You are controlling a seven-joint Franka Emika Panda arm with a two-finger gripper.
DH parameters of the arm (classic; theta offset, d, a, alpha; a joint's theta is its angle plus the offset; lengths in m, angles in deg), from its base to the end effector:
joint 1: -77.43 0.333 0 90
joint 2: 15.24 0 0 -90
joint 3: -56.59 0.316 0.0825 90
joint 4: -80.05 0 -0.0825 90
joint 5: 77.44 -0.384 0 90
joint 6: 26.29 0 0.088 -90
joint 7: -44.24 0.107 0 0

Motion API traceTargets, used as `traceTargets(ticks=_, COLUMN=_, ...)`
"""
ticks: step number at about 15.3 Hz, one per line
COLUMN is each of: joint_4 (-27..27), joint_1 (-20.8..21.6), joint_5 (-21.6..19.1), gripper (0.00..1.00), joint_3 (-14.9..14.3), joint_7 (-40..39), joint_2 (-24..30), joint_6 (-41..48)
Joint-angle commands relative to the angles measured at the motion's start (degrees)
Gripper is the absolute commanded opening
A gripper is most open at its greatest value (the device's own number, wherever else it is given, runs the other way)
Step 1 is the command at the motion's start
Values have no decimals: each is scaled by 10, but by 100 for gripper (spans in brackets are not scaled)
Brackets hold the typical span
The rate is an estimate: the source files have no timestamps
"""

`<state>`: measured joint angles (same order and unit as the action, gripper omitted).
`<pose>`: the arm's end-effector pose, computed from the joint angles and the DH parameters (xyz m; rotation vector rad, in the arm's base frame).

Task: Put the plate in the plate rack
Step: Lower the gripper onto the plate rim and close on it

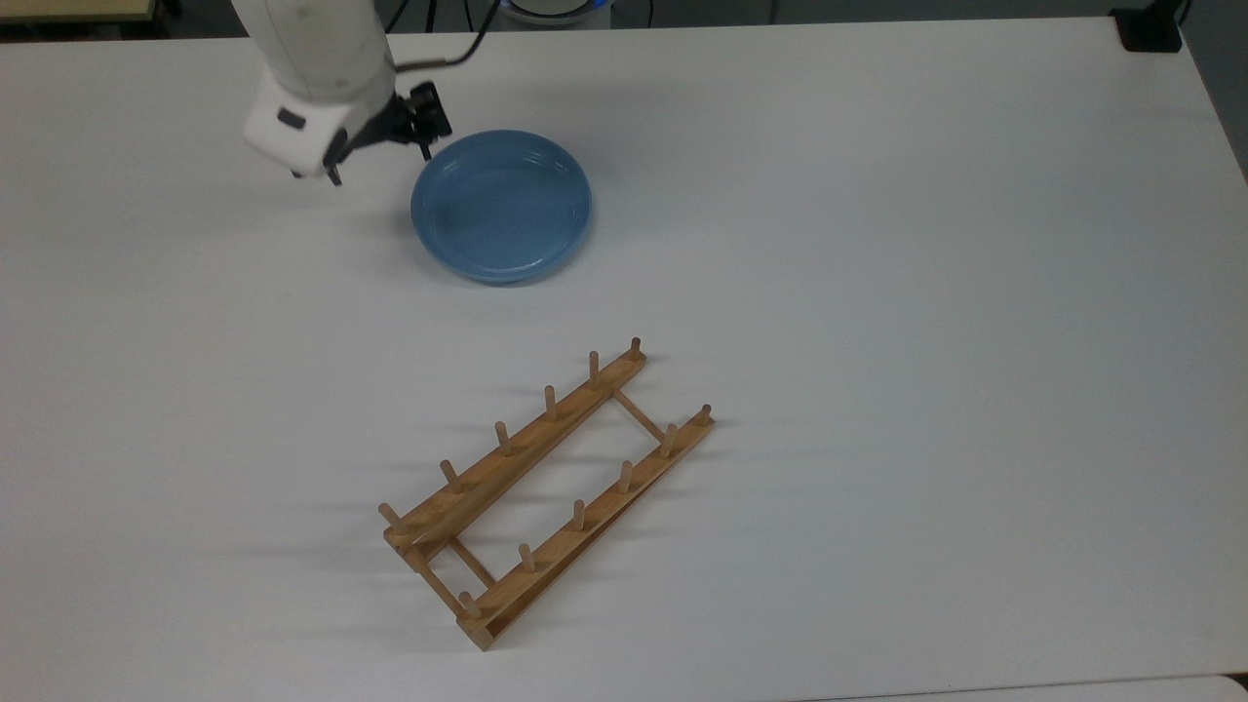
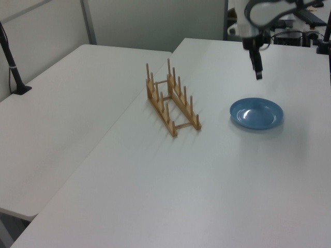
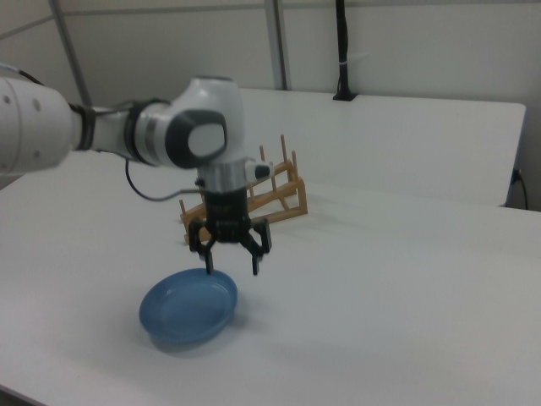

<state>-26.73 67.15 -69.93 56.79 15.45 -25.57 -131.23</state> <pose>0.5702 -0.1122 0.4050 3.0213 0.5715 -0.3717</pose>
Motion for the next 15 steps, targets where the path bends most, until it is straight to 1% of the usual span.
traceTargets(ticks=1, joint_4=-18, joint_1=7, joint_5=21, gripper=83, joint_3=-1, joint_7=23, joint_2=-31, joint_6=-50)
traceTargets(ticks=2, joint_4=-17, joint_1=8, joint_5=21, gripper=77, joint_3=-1, joint_7=24, joint_2=-40, joint_6=-61)
traceTargets(ticks=4, joint_4=-16, joint_1=11, joint_5=22, gripper=59, joint_3=-1, joint_7=32, joint_2=-54, joint_6=-71)
traceTargets(ticks=5, joint_4=-15, joint_1=12, joint_5=22, gripper=55, joint_3=0, joint_7=36, joint_2=-62, joint_6=-76)
traceTargets(ticks=7, joint_4=-16, joint_1=18, joint_5=22, gripper=55, joint_3=2, joint_7=53, joint_2=-75, joint_6=-87)
traceTargets(ticks=10, joint_4=-14, joint_1=28, joint_5=22, gripper=45, joint_3=2, joint_7=65, joint_2=-86, joint_6=-91)
traceTargets(ticks=11, joint_4=-14, joint_1=28, joint_5=22, gripper=40, joint_3=2, joint_7=65, joint_2=-86, joint_6=-91)
traceTargets(ticks=13, joint_4=-12, joint_1=29, joint_5=22, gripper=25, joint_3=2, joint_7=66, joint_2=-87, joint_6=-91)
traceTargets(ticks=14, joint_4=-12, joint_1=28, joint_5=22, gripper=19, joint_3=2, joint_7=68, joint_2=-87, joint_6=-91)
traceTargets(ticks=15, joint_4=-11, joint_1=28, joint_5=22, gripper=16, joint_3=2, joint_7=75, joint_2=-86, joint_6=-90)
